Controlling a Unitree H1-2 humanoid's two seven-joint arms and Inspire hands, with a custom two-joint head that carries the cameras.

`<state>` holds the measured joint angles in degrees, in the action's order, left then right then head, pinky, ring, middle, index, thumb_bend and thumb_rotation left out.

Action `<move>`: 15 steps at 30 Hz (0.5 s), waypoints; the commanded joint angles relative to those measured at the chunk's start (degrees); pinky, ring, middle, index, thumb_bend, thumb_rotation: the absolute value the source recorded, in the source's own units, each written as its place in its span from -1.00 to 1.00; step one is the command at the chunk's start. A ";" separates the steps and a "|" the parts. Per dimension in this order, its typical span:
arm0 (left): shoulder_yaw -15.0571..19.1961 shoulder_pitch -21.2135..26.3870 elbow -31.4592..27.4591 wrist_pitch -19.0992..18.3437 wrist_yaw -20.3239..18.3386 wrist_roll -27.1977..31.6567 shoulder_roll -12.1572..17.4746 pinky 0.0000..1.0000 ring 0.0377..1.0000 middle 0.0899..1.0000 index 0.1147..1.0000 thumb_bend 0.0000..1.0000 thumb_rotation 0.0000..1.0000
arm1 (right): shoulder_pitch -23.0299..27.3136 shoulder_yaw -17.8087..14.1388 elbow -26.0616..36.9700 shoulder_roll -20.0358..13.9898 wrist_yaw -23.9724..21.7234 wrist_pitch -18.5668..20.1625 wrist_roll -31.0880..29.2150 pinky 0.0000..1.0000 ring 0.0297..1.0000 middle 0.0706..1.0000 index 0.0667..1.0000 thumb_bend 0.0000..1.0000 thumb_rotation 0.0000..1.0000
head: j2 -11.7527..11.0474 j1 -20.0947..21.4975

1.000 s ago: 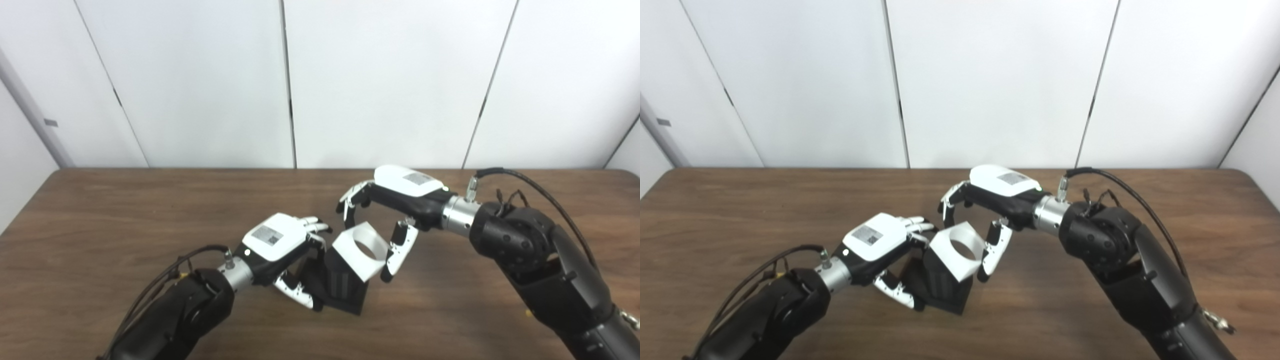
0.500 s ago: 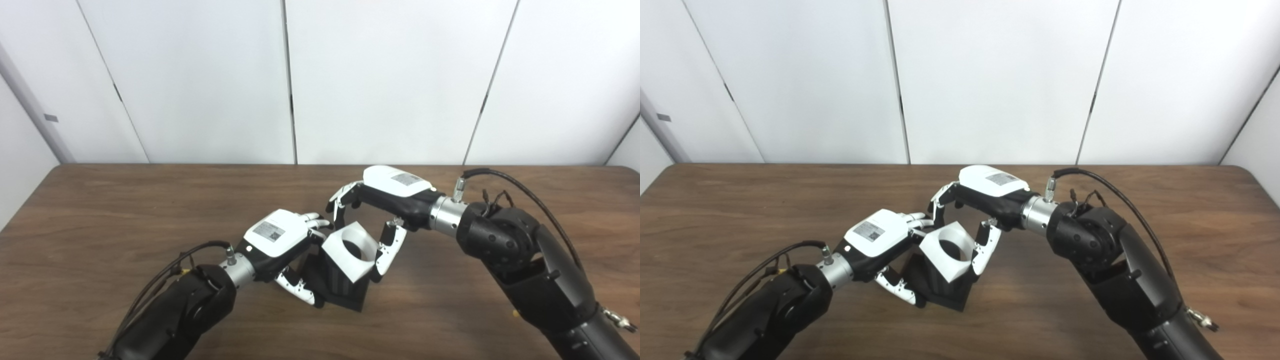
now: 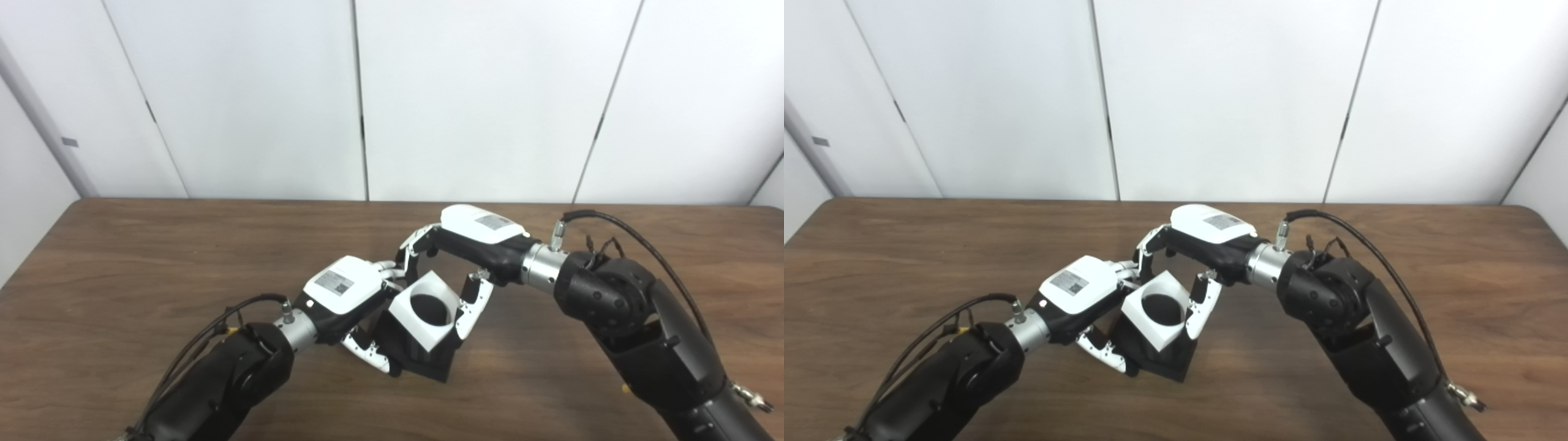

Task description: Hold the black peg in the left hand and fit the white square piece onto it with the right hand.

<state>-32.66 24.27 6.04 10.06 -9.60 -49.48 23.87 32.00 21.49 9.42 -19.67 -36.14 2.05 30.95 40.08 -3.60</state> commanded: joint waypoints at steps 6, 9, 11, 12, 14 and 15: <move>-3.12 -2.03 2.61 -0.47 -3.48 -3.57 -0.62 0.64 0.82 0.76 -0.15 0.04 -0.84 | 2.72 0.60 0.40 0.74 0.38 -0.47 -0.42 0.38 0.61 0.47 -0.12 0.04 -0.73 | 0.21 -0.15; -3.19 -1.94 2.43 -0.58 -3.84 -3.51 -0.65 0.66 0.83 0.77 -0.15 0.04 -0.84 | 2.72 1.05 -0.13 0.68 0.27 -0.77 -0.35 0.38 0.62 0.47 -0.12 0.04 -0.73 | 0.37 -0.27; -3.19 -1.96 2.29 -0.68 -3.69 -3.70 -0.67 0.66 0.83 0.76 -0.15 0.04 -0.84 | 2.62 1.20 -0.61 0.66 0.47 -1.11 -0.43 0.37 0.61 0.46 -0.12 0.04 -0.73 | 0.37 -0.27; -3.21 -1.96 2.21 -0.73 -3.68 -3.79 -0.66 0.66 0.83 0.76 -0.15 0.04 -0.84 | 2.55 1.29 -0.87 0.67 0.60 -1.23 -0.36 0.36 0.61 0.46 -0.12 0.04 -0.73 | 0.37 -0.27; -3.23 -1.94 2.03 -1.09 -4.19 -3.72 -0.68 0.66 0.83 0.77 -0.15 0.04 -0.84 | 2.48 1.58 -1.41 0.66 0.71 -1.43 -0.01 0.35 0.60 0.45 -0.12 0.04 -0.73 | 0.37 -0.27; -3.25 -1.94 1.99 -1.19 -4.33 -3.66 -0.70 0.67 0.83 0.77 -0.15 0.04 -0.84 | 2.44 1.83 -1.78 0.60 0.78 -1.54 0.44 0.34 0.60 0.45 -0.12 0.04 -0.73 | 0.37 -0.27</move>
<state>-32.86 24.27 5.97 9.73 -9.63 -49.47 23.71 32.16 22.88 7.15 -19.20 -36.13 1.96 31.14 40.43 -3.87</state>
